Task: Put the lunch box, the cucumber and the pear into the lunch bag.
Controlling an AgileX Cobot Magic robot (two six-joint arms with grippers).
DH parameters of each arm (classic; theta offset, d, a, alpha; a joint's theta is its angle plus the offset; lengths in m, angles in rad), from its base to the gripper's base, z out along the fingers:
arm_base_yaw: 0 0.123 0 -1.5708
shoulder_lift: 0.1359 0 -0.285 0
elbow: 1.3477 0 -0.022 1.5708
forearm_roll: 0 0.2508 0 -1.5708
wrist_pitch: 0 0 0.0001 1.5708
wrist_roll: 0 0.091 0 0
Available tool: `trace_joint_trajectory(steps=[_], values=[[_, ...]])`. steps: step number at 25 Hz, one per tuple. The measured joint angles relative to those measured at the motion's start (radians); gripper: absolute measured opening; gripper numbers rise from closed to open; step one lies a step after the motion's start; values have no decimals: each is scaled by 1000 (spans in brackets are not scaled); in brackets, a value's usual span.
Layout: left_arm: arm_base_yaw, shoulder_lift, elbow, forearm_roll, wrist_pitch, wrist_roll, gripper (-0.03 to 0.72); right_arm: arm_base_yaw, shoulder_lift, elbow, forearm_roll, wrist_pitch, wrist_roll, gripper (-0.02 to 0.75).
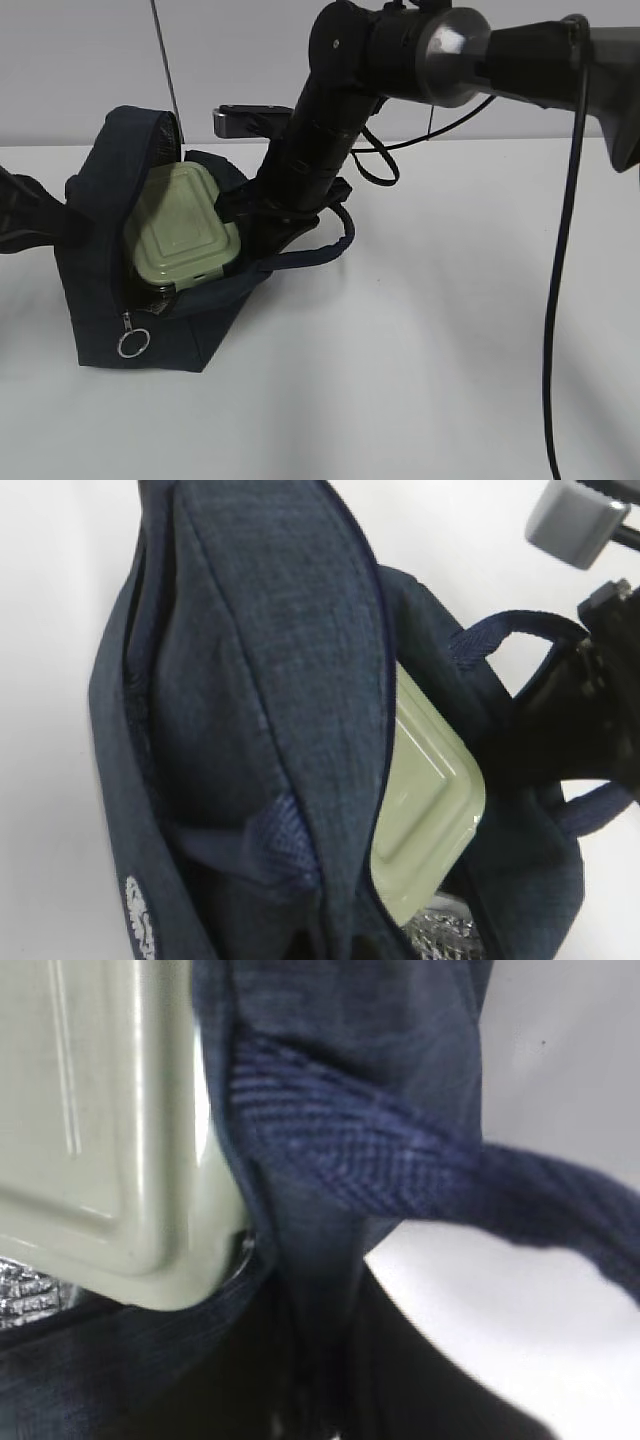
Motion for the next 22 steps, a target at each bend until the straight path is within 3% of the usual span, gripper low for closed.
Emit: trace_joint_trajectory(steps=[2,13,22], values=[[0,0,0,1,3,0,1,-2,0,0,0,-2,-6,22],[-9,2,-53,8,72,0,1,-16,-175,10,-66,69,-10,8],[-187,142,-156,5,48,-27,1,-127,-253,123,-66,123,-52,8]])
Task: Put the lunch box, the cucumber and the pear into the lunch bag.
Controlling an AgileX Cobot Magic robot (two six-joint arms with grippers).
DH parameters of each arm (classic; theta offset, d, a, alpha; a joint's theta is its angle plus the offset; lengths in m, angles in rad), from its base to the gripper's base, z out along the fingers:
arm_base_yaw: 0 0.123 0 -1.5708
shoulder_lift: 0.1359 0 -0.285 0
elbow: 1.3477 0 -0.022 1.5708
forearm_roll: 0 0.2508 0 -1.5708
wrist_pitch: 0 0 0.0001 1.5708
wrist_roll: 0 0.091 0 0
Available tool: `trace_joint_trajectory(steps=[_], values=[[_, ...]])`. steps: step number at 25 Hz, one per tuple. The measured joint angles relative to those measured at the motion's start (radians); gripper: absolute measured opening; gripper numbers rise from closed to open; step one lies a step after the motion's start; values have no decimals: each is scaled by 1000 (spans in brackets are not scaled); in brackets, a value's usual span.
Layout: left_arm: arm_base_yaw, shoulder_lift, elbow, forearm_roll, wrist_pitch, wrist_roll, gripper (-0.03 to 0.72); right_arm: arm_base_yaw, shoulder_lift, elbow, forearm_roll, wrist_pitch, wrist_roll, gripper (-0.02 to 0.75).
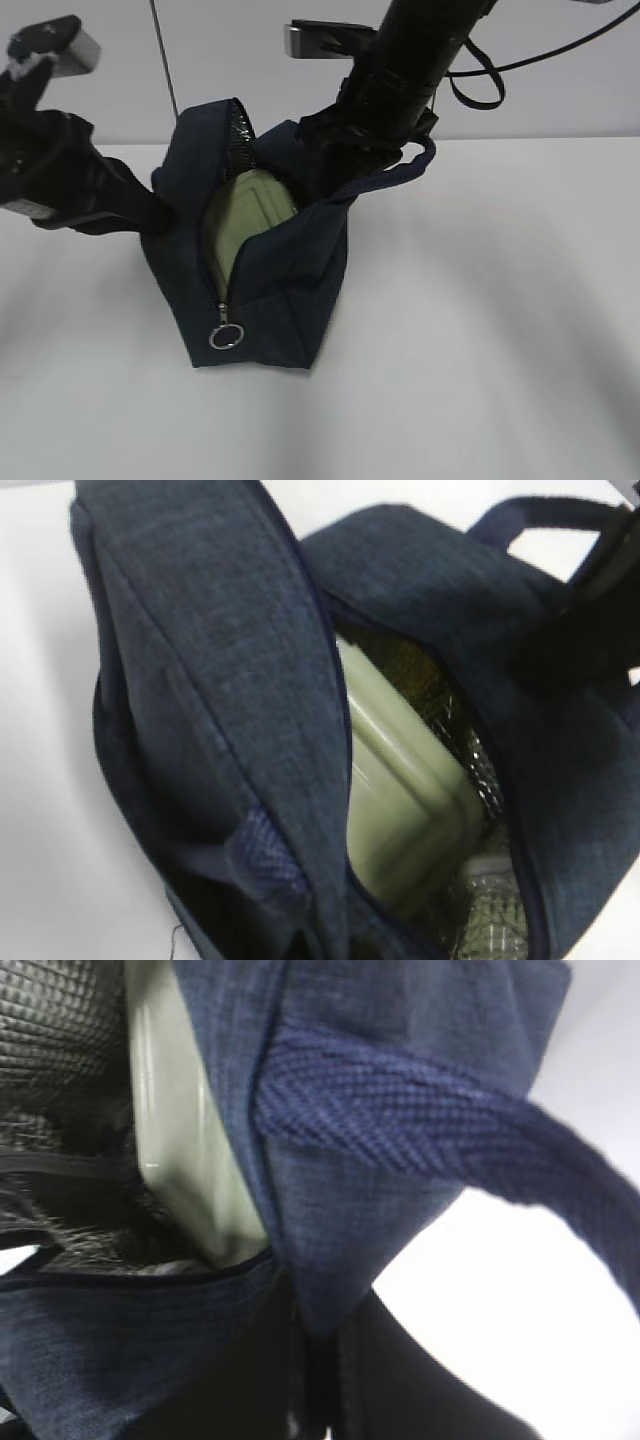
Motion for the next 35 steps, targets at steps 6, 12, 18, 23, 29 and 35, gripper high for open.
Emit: trace_joint_trajectory(steps=[6,12,18,23,29,35], values=[[-55,62,-5,-26,-48,-10,1,-36,-20,106,-2,-18,-29,8],[-57,66,-5,-28,-54,-10,1,-36,-30,216,93,-70,-109,36],[-57,66,-5,-16,-60,-10,18,-36,-32,229,211,-72,-195,179],[-57,59,-5,18,-68,-10,185,-36,-73,229,228,-73,-219,454],[-57,-5,-5,32,-73,-10,337,-36,-161,229,230,-73,-226,510],[-57,-86,-5,73,-66,-10,349,-36,-264,268,238,-122,-228,497]])
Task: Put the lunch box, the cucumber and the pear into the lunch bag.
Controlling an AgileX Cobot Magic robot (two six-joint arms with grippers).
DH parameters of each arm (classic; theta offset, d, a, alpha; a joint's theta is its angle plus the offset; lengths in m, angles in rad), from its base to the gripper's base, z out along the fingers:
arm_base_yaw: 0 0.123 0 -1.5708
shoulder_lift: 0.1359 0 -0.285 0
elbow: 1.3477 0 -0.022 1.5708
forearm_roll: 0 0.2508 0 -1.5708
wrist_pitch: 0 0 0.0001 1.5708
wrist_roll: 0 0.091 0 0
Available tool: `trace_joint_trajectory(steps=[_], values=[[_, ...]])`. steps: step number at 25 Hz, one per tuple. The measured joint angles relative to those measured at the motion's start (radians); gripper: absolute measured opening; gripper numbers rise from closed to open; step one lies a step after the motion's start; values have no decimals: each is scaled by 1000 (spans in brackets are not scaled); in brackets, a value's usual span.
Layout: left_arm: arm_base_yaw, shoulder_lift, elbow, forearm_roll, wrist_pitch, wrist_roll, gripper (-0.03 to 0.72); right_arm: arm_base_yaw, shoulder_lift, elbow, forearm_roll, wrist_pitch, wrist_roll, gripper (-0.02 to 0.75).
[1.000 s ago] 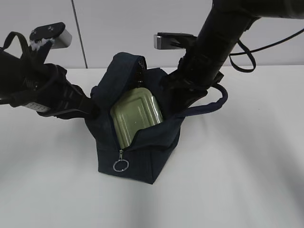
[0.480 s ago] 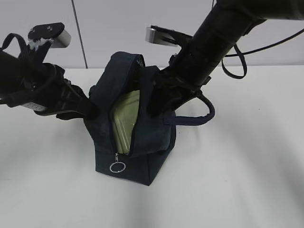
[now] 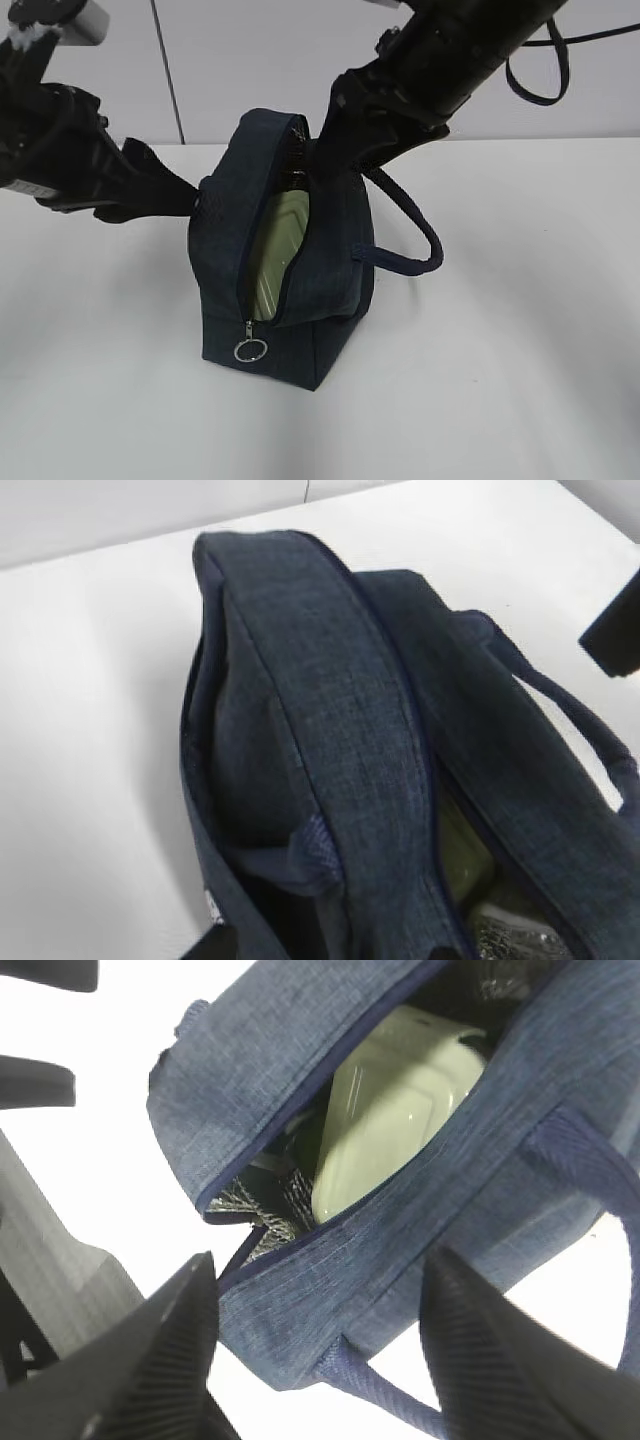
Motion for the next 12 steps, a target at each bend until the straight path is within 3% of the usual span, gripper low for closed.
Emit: trace_joint_trajectory(steps=[3,6,12], values=[[0,-40,0,14,6,0,351,2,-84,122,38,-98,-41,472],[0,-69,6,15,1,0,351,20,-210,325,179,-248,-197,464],[0,-110,75,12,-38,0,351,114,-396,732,677,-463,-765,463]])
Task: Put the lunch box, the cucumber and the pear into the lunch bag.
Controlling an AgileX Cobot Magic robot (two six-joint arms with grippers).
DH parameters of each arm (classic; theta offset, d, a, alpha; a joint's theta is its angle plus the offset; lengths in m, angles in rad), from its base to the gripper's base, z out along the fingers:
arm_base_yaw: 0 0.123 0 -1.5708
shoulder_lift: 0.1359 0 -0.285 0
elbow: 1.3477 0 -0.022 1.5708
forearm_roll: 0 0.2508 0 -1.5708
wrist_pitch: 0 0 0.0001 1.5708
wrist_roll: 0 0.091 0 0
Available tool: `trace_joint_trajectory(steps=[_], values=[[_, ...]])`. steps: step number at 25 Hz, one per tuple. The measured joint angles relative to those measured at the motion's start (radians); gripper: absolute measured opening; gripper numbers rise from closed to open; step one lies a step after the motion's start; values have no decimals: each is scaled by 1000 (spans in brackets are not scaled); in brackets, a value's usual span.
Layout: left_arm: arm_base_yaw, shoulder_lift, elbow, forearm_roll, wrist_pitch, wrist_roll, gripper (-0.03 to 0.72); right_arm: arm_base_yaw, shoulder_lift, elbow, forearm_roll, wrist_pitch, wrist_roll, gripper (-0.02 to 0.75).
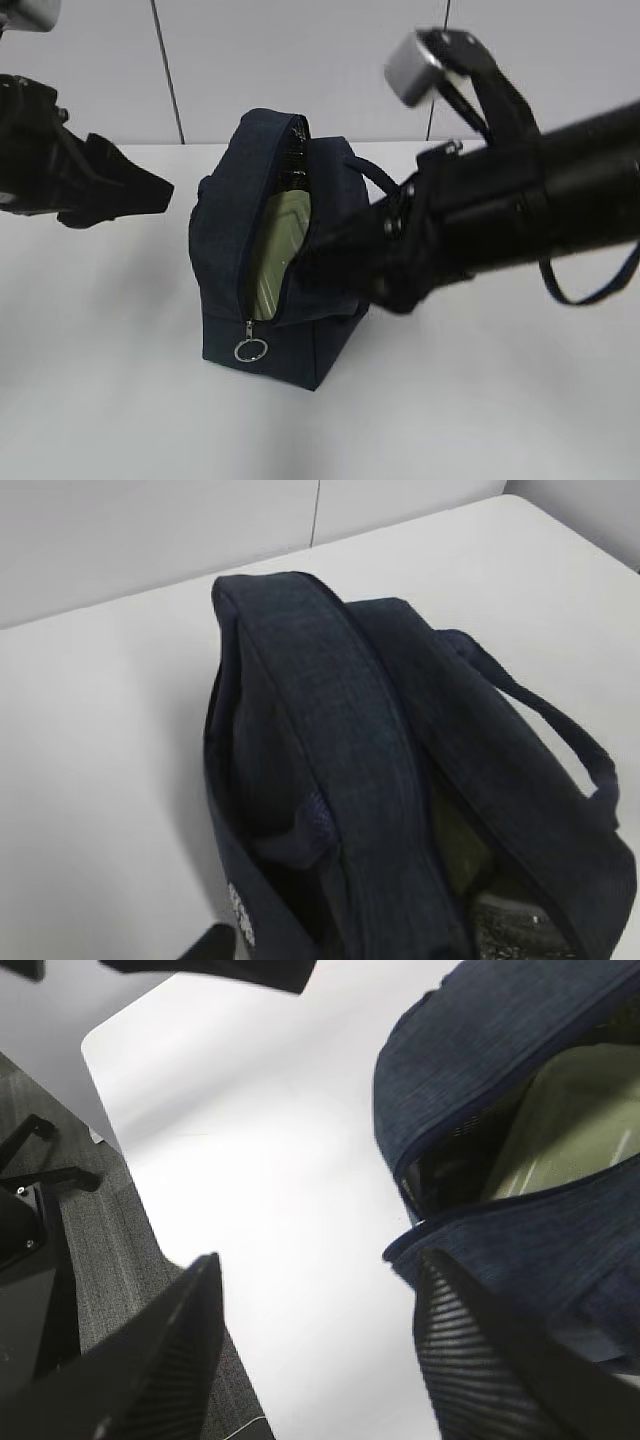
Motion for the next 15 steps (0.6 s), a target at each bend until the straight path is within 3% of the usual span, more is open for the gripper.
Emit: trace_joint_trajectory(steps=[6,10,15], values=[[0,-67,69,-11,-67,0,351,81,-16,222,435,-58,-583,452],[0,-91,75,-12,-75,0,349,89,25,263,509,-67,-717,434],[0,-98,75,-12,-76,0,342,89,118,270,521,-46,-763,430]])
